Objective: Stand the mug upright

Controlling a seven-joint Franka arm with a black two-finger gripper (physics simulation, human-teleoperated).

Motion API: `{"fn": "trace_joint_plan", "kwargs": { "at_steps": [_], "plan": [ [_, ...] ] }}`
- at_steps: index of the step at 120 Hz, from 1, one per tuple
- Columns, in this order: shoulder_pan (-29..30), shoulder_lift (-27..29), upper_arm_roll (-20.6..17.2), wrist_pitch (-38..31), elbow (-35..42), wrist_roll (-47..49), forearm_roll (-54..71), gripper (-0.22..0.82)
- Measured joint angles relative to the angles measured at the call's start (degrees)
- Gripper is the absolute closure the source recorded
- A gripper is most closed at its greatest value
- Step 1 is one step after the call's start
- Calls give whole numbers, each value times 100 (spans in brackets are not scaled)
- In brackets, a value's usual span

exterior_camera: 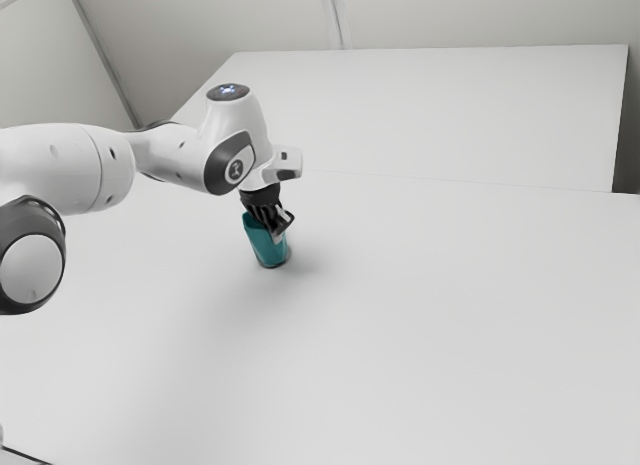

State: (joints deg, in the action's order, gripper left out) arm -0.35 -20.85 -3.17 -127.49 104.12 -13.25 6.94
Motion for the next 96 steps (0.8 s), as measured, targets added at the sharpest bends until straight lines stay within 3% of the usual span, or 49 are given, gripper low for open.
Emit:
{"fn": "trace_joint_plan", "kwargs": {
  "at_steps": [21, 38, 69, 96],
  "plan": [
    [-11, -16, 43, -25, -3, 176, -13, 39],
    [-17, 34, 76, -17, -28, 258, 19, 20],
    [-15, 660, 100, 210, -61, 335, 54, 6],
    [0, 1418, 409, 1222, -443, 354, 38, 2]
  ]
}}
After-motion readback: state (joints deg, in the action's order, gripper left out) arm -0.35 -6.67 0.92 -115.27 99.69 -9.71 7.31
